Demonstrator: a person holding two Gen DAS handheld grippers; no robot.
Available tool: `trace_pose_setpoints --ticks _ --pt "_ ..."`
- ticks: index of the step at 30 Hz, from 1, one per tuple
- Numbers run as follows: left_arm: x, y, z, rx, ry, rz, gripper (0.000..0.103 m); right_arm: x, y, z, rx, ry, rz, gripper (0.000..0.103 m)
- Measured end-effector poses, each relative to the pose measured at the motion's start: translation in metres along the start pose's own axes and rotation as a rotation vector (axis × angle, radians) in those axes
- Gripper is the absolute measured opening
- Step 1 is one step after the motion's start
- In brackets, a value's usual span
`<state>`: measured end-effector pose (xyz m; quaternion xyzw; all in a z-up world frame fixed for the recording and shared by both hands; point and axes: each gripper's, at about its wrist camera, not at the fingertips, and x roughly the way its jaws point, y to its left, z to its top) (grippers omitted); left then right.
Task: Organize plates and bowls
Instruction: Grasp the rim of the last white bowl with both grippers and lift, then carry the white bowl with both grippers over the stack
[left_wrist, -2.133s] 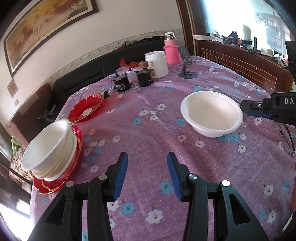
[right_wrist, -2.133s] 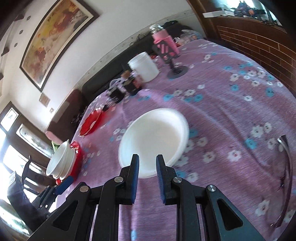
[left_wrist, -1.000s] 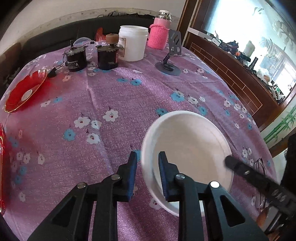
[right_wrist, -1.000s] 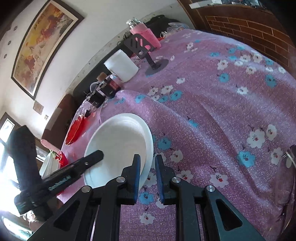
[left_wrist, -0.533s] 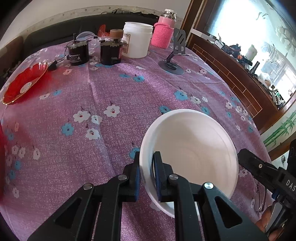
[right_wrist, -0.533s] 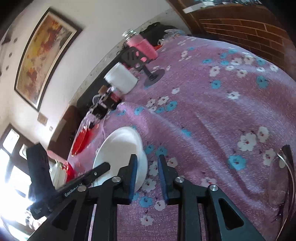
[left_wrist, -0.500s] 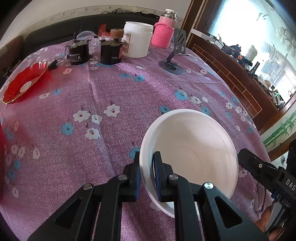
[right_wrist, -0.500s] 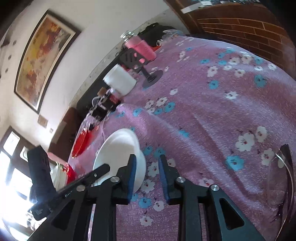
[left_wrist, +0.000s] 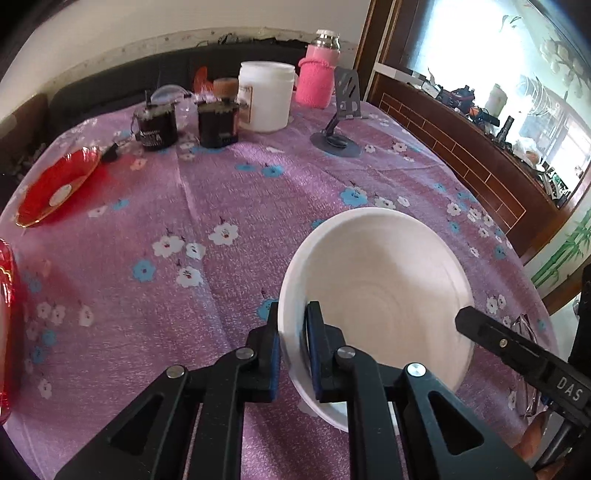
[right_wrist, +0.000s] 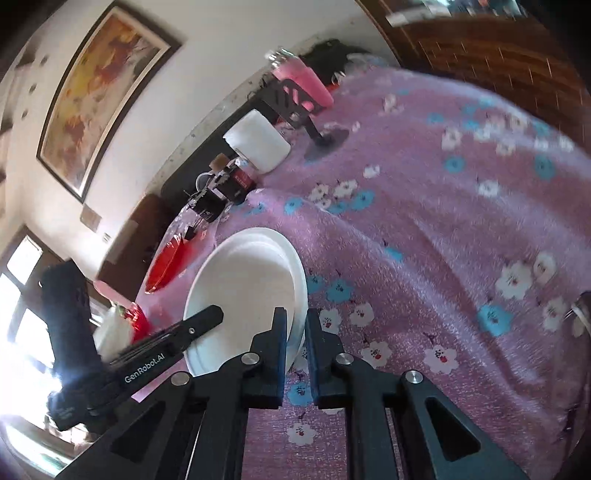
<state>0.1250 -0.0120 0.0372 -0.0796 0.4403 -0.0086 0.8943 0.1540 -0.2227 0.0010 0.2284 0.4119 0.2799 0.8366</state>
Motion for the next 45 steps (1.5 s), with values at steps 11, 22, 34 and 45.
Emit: trace_pose_setpoints --ticks 11,22,34,45 --pt "-0.068 0.019 -0.021 0.005 -0.136 0.100 0.012 -0.005 0.032 -0.012 -0.069 0.025 0.148 0.010" --pt "-0.156 0.089 -0.054 -0.098 -0.225 0.170 0.012 -0.004 0.137 -0.030 -0.148 0.122 0.217 0.011" --pt "-0.228 0.186 -0.052 -0.245 -0.333 0.250 0.013 0.030 0.269 -0.035 -0.305 0.152 0.276 0.011" --pt "-0.221 0.247 -0.045 -0.352 -0.319 0.283 0.013 0.092 0.315 -0.039 -0.316 0.204 0.262 0.011"
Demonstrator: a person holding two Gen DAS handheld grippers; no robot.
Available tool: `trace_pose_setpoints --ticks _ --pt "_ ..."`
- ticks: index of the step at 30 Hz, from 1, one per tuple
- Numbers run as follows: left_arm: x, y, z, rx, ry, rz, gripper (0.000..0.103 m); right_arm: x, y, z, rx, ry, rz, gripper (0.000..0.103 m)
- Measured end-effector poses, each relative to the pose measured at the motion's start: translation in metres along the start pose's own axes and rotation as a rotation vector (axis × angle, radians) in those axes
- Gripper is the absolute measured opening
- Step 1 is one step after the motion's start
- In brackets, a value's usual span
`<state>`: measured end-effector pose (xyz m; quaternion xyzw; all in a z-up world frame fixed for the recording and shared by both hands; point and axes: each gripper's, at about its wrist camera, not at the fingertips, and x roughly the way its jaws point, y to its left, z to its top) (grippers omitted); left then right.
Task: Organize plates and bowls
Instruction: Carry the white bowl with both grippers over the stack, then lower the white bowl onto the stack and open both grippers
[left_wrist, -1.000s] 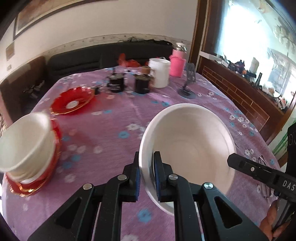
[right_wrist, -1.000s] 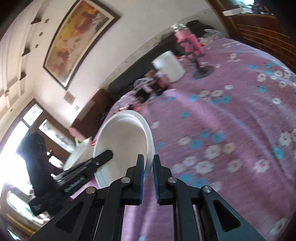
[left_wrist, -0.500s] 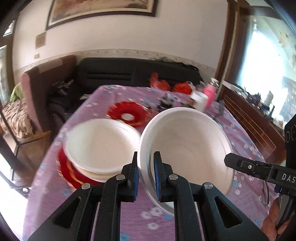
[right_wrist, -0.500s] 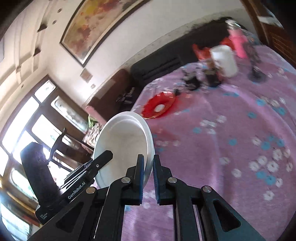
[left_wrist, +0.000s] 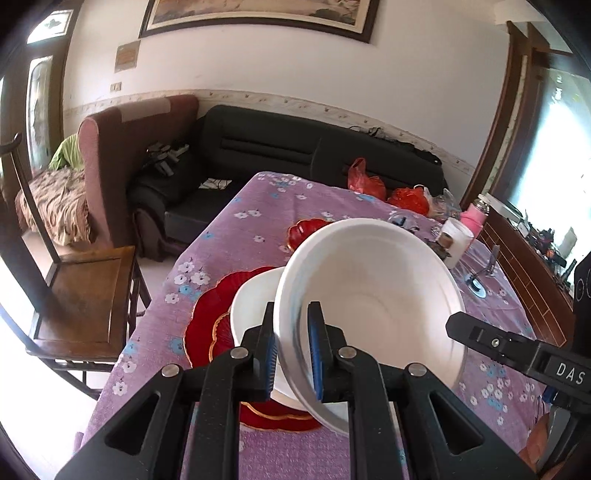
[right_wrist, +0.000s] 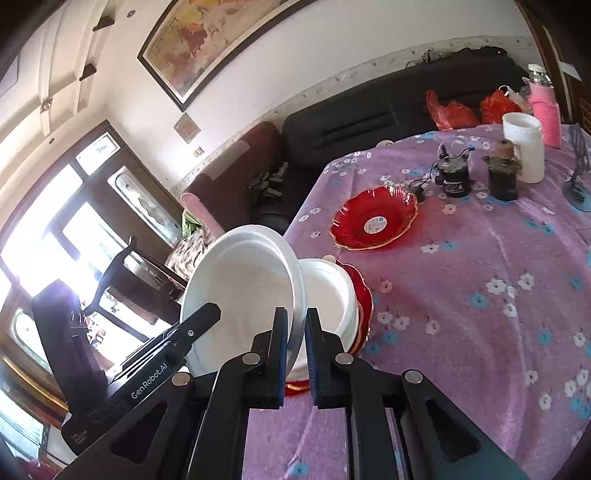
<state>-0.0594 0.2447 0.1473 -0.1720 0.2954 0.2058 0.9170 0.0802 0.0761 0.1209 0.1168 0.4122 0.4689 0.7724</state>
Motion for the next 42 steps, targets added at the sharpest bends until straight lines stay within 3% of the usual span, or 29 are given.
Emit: trace_pose_setpoints --ticks 8,21,27,42 --pt "0.018 0.012 -0.001 -0.028 -0.024 0.025 0.013 0.021 0.002 0.002 -0.030 -0.010 -0.018 0.011" --pt "0.043 0.023 0.000 -0.036 -0.040 -0.050 0.013 0.032 0.001 0.004 -0.071 -0.065 -0.080 0.011" --pt "0.056 0.028 -0.004 -0.039 0.003 -0.041 0.013 0.041 -0.002 0.000 -0.061 -0.045 -0.072 0.011" --pt "0.062 0.030 -0.008 -0.026 0.005 0.000 0.014 0.052 -0.014 -0.005 -0.032 -0.019 -0.078 0.012"
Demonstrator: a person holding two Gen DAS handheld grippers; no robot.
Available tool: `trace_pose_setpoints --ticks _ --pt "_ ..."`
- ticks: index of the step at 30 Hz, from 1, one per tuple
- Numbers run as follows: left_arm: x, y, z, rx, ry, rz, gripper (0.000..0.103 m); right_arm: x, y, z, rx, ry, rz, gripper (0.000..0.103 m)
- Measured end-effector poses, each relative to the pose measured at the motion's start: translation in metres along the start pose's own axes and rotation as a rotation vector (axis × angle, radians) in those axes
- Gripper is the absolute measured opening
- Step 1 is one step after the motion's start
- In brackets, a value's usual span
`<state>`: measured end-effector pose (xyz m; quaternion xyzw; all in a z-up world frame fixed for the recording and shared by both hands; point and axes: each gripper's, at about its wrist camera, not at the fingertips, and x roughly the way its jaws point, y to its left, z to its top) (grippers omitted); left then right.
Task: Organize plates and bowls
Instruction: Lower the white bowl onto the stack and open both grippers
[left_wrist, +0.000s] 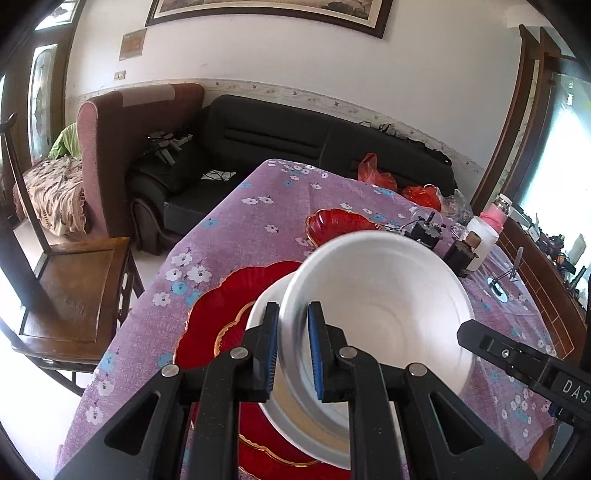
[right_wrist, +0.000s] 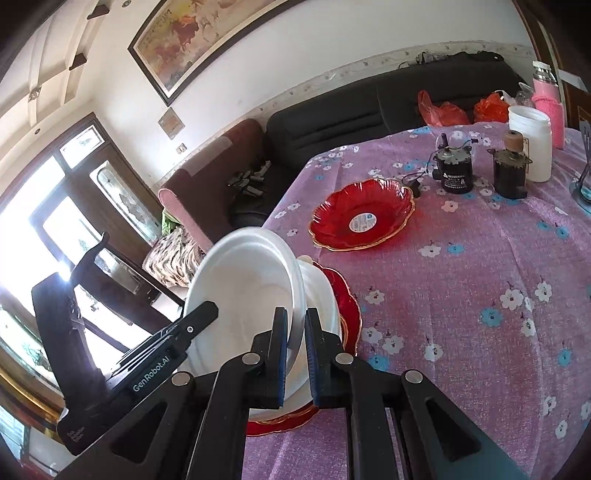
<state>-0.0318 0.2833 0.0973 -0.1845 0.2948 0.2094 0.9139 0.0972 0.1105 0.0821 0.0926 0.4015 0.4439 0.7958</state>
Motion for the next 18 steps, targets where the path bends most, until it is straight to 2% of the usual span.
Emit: trace_pose_setpoints --ticks 18 --pt "0.0024 0.0001 -0.0021 0.003 -0.005 0.006 0.016 -0.0025 0.0035 0.0010 -0.034 -0.012 -0.032 0.014"
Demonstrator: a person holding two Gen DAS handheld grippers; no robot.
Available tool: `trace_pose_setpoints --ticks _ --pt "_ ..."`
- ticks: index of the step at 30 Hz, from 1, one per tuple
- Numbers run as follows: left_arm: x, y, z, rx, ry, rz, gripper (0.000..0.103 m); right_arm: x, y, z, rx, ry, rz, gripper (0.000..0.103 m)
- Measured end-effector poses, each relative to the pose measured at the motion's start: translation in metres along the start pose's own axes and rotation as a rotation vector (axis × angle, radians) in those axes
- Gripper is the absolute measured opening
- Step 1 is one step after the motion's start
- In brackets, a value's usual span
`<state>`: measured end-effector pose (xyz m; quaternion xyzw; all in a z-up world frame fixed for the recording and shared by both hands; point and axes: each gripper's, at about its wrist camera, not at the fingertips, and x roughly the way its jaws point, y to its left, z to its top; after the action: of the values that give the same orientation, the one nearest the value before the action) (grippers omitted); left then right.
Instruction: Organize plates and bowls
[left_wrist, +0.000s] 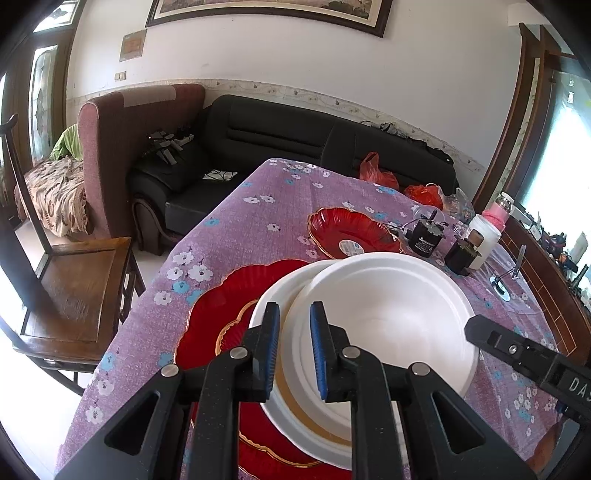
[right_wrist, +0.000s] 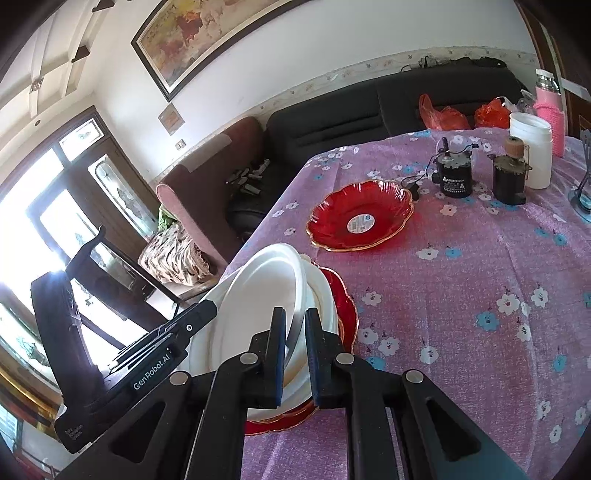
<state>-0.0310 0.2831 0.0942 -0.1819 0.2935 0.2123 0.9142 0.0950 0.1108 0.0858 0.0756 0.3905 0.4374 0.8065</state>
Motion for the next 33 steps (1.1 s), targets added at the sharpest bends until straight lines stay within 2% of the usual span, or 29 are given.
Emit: trace_pose_setpoints --ticks 3,10,11,13,15,17,20,22,23,24,26,27,29,31,33 --pt "0.000 0.000 -0.001 0.004 -0.009 0.001 0.017 -0.005 -0.003 0.002 0.009 -0.018 -0.002 0.026" --pt "-0.006 -0.005 -0.002 0.034 -0.063 0.044 0.020 -0.026 0.000 0.007 -0.007 -0.087 -0.044 0.028" --pt "-0.007 -0.007 -0.003 0.043 -0.079 0.068 0.025 -0.031 0.003 0.007 -0.017 -0.097 -0.047 0.030" --pt "-0.010 -0.008 -0.004 0.051 -0.101 0.094 0.033 -0.040 0.007 0.002 -0.039 -0.119 -0.069 0.047" --pt "-0.015 -0.009 -0.004 0.056 -0.134 0.114 0.039 -0.048 0.011 -0.006 -0.065 -0.134 -0.094 0.053" --pt "-0.019 -0.011 -0.005 0.064 -0.150 0.135 0.043 -0.058 0.015 -0.016 -0.092 -0.140 -0.120 0.055" --pt "-0.032 -0.013 -0.007 0.073 -0.168 0.156 0.046 -0.071 0.013 -0.033 -0.117 -0.141 -0.146 0.068" --pt "-0.048 -0.015 -0.008 0.076 -0.192 0.155 0.057 -0.080 0.011 -0.045 -0.148 -0.157 -0.174 0.081" --pt "-0.055 -0.016 -0.010 0.075 -0.201 0.153 0.067 -0.084 0.009 -0.053 -0.168 -0.172 -0.204 0.083" --pt "-0.064 -0.017 -0.013 0.078 -0.218 0.154 0.071 -0.088 0.004 -0.060 -0.182 -0.187 -0.223 0.086" --pt "-0.086 -0.020 -0.025 0.101 -0.248 0.170 0.075 -0.091 -0.005 -0.072 -0.190 -0.218 -0.248 0.090" --pt "-0.092 -0.021 -0.029 0.104 -0.249 0.167 0.081 -0.091 -0.012 -0.077 -0.186 -0.225 -0.272 0.091" --pt "-0.109 -0.020 -0.046 0.104 -0.243 0.139 0.086 -0.088 -0.026 -0.083 -0.157 -0.227 -0.283 0.091" --pt "-0.125 -0.017 -0.064 0.110 -0.261 0.135 0.088 -0.084 -0.035 -0.085 -0.138 -0.228 -0.292 0.091" --pt "-0.137 -0.016 -0.078 0.116 -0.275 0.137 0.096 -0.079 -0.041 -0.087 -0.136 -0.215 -0.294 0.091"
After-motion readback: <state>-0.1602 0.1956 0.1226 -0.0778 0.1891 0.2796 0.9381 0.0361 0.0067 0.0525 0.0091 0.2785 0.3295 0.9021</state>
